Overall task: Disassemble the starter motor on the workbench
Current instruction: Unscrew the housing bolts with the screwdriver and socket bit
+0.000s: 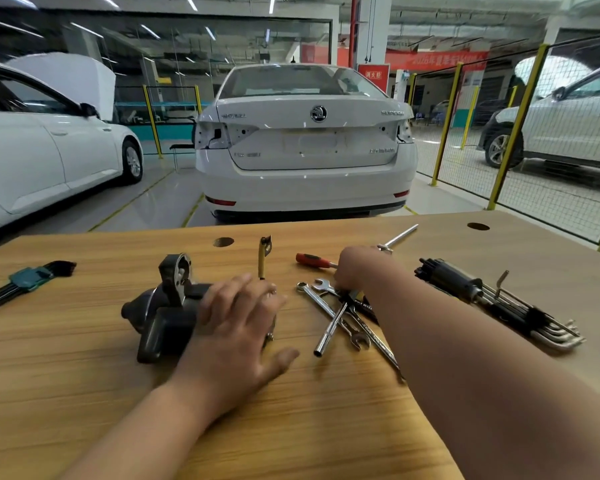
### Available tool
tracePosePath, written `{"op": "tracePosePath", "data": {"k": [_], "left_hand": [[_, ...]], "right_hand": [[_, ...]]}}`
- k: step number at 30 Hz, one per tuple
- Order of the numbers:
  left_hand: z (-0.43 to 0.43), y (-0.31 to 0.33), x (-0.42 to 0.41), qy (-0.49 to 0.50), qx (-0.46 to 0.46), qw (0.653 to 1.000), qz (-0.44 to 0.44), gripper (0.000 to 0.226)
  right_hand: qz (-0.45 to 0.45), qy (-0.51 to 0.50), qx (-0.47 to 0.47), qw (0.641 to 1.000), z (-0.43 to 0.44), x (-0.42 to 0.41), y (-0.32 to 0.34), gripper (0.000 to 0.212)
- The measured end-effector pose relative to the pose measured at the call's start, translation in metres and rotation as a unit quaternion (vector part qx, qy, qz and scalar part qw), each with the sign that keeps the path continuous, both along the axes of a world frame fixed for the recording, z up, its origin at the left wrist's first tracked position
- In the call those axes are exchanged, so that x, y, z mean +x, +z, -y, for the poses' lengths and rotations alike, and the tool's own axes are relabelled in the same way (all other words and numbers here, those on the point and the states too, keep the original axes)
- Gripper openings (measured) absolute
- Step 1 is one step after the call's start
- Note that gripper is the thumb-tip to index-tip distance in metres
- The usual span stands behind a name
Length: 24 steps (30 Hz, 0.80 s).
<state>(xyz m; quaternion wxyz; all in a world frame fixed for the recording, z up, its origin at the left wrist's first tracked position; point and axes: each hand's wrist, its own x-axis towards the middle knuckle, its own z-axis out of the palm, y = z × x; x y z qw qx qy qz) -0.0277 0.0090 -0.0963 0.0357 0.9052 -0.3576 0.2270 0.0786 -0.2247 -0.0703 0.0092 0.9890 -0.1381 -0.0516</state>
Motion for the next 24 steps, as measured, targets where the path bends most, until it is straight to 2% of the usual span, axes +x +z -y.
{"op": "tracePosePath", "data": {"k": [3,7,8,10,11,14,16,18,19,21,23,24], "left_hand": [[0.042,-0.005,-0.008,-0.021,0.091,0.996,0.006,0.06],[0.071,-0.01,0.006,0.037,0.142,0.989,-0.02,0.055],[0.071,-0.01,0.006,0.04,0.142,0.989,-0.021,0.052],[0.066,-0.009,0.0,0.042,0.114,0.992,-0.015,0.046],[0.062,-0.007,-0.005,0.036,0.081,0.996,-0.006,0.043],[0.049,0.003,-0.025,-0.036,-0.022,0.999,0.025,0.034],[0.04,0.008,-0.037,-0.111,-0.083,0.99,0.035,0.03],[0.03,0.016,-0.046,-0.133,-0.088,0.987,0.037,0.028],[0.027,0.021,-0.05,-0.131,-0.077,0.988,0.034,0.026],[0.021,0.025,-0.053,-0.12,-0.054,0.991,-0.02,0.022],[0.016,0.018,-0.05,-0.098,-0.053,0.992,-0.065,0.023],[0.014,0.013,-0.05,-0.095,-0.057,0.991,-0.072,0.024]], "right_hand": [[0.006,-0.005,-0.004,1.0,0.003,0.004,0.0,0.016],[0.051,0.002,0.012,0.999,0.005,0.006,0.005,0.006],[0.062,0.006,0.03,0.998,0.007,0.006,0.008,0.008],[0.101,0.007,0.102,0.99,0.015,-0.001,0.018,0.016],[0.131,-0.001,0.171,0.977,0.019,-0.008,0.023,0.017],[0.169,-0.009,0.357,0.919,0.031,-0.042,0.039,0.015],[0.149,-0.005,0.385,0.911,0.042,-0.07,0.045,0.014],[0.11,-0.013,0.413,0.904,0.054,-0.097,0.044,0.013],[0.094,-0.02,0.455,0.885,0.06,-0.109,0.041,0.014],[0.08,-0.025,0.573,0.815,0.069,-0.132,0.033,0.018],[0.084,0.002,0.673,0.735,0.071,-0.15,0.026,0.011],[0.083,0.018,0.696,0.713,0.07,-0.158,0.023,0.005]]}}
